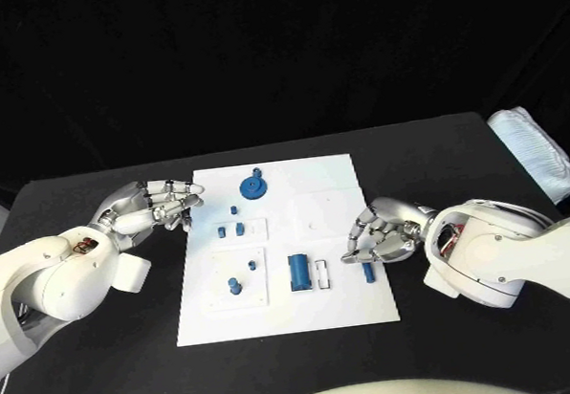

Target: Assemble the parts on the task board

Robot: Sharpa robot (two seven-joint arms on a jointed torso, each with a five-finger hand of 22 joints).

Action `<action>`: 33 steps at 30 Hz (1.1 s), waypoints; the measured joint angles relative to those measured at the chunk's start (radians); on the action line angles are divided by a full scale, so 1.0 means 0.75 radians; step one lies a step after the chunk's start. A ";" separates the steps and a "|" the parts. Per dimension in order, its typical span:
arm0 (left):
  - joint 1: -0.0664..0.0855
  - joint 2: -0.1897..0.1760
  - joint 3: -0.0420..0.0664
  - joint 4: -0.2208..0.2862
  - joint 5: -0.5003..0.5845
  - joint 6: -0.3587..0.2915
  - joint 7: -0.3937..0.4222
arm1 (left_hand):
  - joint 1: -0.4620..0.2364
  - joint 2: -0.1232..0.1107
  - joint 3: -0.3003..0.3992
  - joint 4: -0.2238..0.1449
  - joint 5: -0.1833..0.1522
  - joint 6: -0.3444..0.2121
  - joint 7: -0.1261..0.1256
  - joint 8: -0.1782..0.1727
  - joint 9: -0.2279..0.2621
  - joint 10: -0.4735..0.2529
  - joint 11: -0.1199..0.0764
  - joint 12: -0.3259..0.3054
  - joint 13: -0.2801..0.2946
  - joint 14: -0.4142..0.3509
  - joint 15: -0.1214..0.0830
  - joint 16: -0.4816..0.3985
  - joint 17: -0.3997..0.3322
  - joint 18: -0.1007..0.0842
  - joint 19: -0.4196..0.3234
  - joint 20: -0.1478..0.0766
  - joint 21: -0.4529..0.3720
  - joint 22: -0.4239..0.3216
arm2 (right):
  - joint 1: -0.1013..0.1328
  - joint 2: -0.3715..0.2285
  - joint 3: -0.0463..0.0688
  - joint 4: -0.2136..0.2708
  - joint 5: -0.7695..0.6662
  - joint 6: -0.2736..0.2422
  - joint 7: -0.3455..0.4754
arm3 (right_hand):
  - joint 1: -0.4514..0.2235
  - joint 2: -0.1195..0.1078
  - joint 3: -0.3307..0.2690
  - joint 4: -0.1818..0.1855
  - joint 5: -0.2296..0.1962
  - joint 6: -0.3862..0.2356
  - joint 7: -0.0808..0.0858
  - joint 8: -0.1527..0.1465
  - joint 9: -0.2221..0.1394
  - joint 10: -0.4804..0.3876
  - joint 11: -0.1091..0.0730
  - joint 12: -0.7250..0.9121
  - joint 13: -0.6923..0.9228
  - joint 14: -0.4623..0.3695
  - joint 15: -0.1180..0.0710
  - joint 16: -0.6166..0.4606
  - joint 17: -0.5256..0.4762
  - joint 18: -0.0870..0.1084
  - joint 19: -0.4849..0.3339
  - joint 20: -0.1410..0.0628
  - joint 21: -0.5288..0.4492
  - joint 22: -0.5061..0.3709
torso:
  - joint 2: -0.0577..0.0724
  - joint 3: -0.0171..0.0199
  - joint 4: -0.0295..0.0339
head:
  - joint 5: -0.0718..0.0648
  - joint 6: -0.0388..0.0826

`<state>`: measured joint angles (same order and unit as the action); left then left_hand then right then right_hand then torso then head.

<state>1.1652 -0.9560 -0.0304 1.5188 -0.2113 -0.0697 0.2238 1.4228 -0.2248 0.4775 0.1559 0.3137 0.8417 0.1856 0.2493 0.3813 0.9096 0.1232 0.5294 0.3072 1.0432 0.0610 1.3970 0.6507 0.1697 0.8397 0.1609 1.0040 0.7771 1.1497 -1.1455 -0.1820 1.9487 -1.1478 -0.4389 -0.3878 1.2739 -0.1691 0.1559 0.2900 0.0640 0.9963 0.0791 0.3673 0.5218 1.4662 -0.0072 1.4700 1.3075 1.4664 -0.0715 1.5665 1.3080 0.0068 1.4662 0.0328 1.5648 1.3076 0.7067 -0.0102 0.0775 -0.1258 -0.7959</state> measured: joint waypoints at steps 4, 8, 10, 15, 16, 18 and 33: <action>-0.001 0.002 -0.001 0.005 0.001 -0.001 0.006 | 0.000 0.000 0.000 0.000 0.000 0.000 0.000 0.000 0.000 0.000 0.000 0.002 0.000 0.000 0.000 0.000 0.000 0.000 0.000 0.000 0.000 0.000 | 0.000 -0.065 -0.003 0.011 -0.041 0.001 -0.028 | -0.012 -0.012 -0.015 -0.001 -0.001 0.011 -0.002 0.000 0.000 0.000 0.000 0.000 0.000 0.000 0.000 0.000 0.000 0.000 0.000 0.000 0.000 0.000 | -0.001 -0.0010 -0.0015 | -0.007 0.000; -0.002 0.004 -0.001 0.009 0.001 -0.001 0.010 | 0.000 0.000 0.000 0.000 0.000 0.000 0.000 0.000 0.000 0.000 0.000 0.006 0.001 0.000 0.000 0.000 0.000 0.000 0.000 0.000 0.000 0.000 | -0.005 -0.093 -0.007 0.013 -0.092 0.002 -0.064 | -0.021 -0.021 -0.032 0.002 -0.006 0.026 -0.006 0.000 0.000 0.000 0.000 0.000 0.000 0.000 0.000 0.000 0.000 0.000 0.000 0.000 0.000 0.000 | -0.002 -0.0012 -0.0026 | -0.015 0.000; -0.003 0.004 -0.001 0.010 0.001 -0.001 0.011 | 0.000 0.000 0.000 0.000 0.000 0.000 0.000 0.000 0.000 0.000 0.000 0.006 0.001 0.000 0.000 0.000 0.000 0.000 0.000 0.000 0.000 0.000 | -0.011 -0.099 -0.008 0.014 -0.115 0.002 -0.080 | -0.025 -0.025 -0.035 0.001 -0.006 0.026 -0.006 0.000 0.001 0.000 0.000 -0.003 0.000 0.000 0.000 0.000 0.000 0.000 0.000 0.000 0.000 0.000 | -0.002 -0.0017 -0.0026 | -0.017 0.000; -0.005 0.005 -0.002 0.012 0.002 -0.001 0.014 | 0.000 0.000 0.000 0.000 0.000 0.000 0.000 0.000 0.000 0.000 0.000 0.006 0.001 0.000 0.000 0.000 0.000 0.000 0.000 0.000 0.000 0.000 | -0.042 -0.096 -0.011 0.012 -0.168 0.003 -0.122 | -0.035 -0.033 -0.054 0.004 -0.006 0.030 -0.011 -0.007 0.000 0.000 0.000 -0.006 0.000 0.000 0.000 -0.005 0.000 0.000 0.000 0.000 0.000 0.000 | -0.001 -0.0003 -0.0026 | -0.022 0.000; -0.005 0.005 -0.002 0.012 0.002 -0.001 0.014 | 0.000 0.000 0.000 0.000 0.000 0.000 0.000 0.000 0.000 0.000 0.000 0.006 0.001 0.000 0.000 0.000 0.000 0.000 0.000 0.000 0.000 0.000 | -0.047 -0.093 -0.012 0.011 -0.175 0.003 -0.129 | -0.041 -0.028 -0.054 0.004 -0.006 0.030 -0.011 -0.007 -0.001 0.000 0.000 -0.006 0.000 0.000 0.000 -0.005 0.000 0.000 0.000 0.000 0.000 0.000 | -0.001 -0.0001 -0.0026 | -0.023 0.000; -0.006 0.005 -0.002 0.013 0.002 -0.001 0.015 | 0.000 0.000 0.000 0.000 0.000 0.000 0.000 0.000 0.000 0.000 0.000 0.006 0.001 0.000 0.000 0.000 0.000 0.000 0.000 0.000 0.000 0.000 | -0.058 -0.083 -0.012 0.007 -0.191 0.003 -0.143 | -0.042 -0.027 -0.059 0.007 -0.006 0.030 -0.011 -0.007 -0.002 0.000 0.000 -0.006 0.000 0.000 0.000 -0.005 0.000 0.000 0.000 0.000 0.000 0.000 | 0.000 0.0003 -0.0014 | -0.025 0.000; -0.006 0.004 -0.002 0.013 0.003 -0.001 0.015 | 0.000 0.000 0.000 0.000 0.000 0.000 0.000 0.002 0.000 0.000 0.000 0.006 0.001 0.000 0.000 0.000 0.000 0.000 0.000 0.000 0.000 0.000 | -0.102 0.003 -0.004 -0.022 -0.271 -0.005 -0.204 | -0.076 -0.015 -0.075 0.005 -0.011 0.057 -0.018 -0.007 0.006 0.000 0.000 -0.006 0.000 0.000 0.000 -0.005 0.000 0.000 0.000 0.000 0.000 0.000 | 0.001 0.0001 0.0000 | -0.022 -0.009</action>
<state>1.1603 -0.9529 -0.0318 1.5285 -0.2089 -0.0705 0.2350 1.4228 -0.2248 0.4775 0.1559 0.3137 0.8417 0.1856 0.2505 0.3813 0.9097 0.1232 0.5336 0.3080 1.0432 0.0610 1.3970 0.6509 0.1697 0.8396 0.1609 1.0040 0.7770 1.0731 -1.1433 -0.1849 1.9320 -1.3514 -0.4430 -0.5408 1.2172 -0.1802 0.0993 0.2937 0.0555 1.0388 0.0657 0.3623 0.5260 1.4663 -0.0072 1.4652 1.3074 1.4664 -0.0716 1.5626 1.3077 0.0068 1.4662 0.0327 1.5648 1.3073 0.7075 -0.0101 0.0775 -0.1425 -0.8029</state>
